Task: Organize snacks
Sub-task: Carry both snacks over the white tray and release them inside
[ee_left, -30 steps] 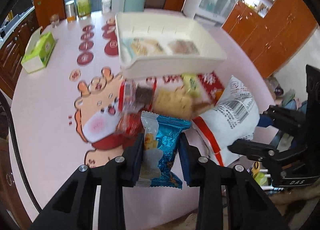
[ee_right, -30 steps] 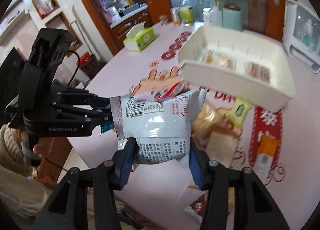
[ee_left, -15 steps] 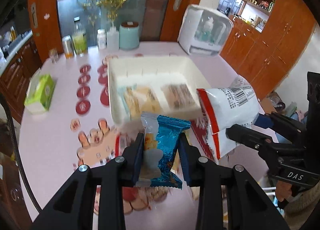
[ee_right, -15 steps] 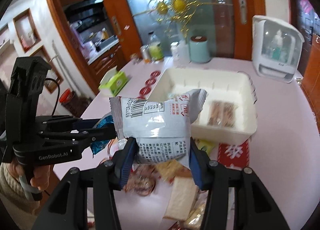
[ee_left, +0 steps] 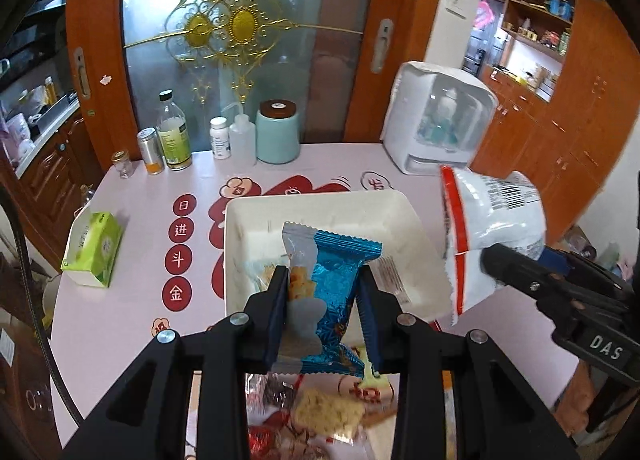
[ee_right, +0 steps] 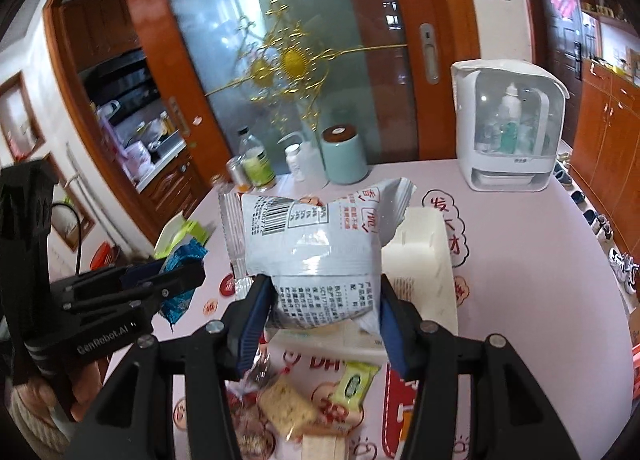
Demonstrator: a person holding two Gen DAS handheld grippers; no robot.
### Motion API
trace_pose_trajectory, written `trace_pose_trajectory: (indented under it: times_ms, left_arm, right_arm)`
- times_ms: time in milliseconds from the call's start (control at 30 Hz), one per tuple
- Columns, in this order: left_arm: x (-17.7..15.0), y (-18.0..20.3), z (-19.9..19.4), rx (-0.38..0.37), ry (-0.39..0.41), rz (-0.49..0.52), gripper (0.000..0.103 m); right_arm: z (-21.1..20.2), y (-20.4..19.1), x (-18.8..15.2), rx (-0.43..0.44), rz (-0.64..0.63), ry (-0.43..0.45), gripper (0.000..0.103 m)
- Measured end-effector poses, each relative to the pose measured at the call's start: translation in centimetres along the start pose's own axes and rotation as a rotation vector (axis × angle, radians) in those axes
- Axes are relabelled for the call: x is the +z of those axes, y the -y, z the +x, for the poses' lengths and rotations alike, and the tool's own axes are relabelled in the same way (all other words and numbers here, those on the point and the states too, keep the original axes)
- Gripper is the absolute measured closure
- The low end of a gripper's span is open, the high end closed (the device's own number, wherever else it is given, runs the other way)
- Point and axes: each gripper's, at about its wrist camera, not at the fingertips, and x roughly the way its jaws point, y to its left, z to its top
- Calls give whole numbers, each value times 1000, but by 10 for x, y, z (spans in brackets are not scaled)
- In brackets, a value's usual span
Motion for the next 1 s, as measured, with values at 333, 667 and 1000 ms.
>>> trace_pose_trajectory:
  times_ms: [333, 667, 1000]
  left_arm:
    - [19, -3, 52, 68, -24, -34, 71]
    - [24, -4, 99, 125, -79, -38, 70]
    - [13, -21, 124, 151, -156, -94, 13]
  right_arm:
    - [40, 19, 22, -56, 21, -17, 50]
    - [86, 31, 23, -87, 23, -83, 49]
    - [117, 41, 17, -114, 40, -154, 17]
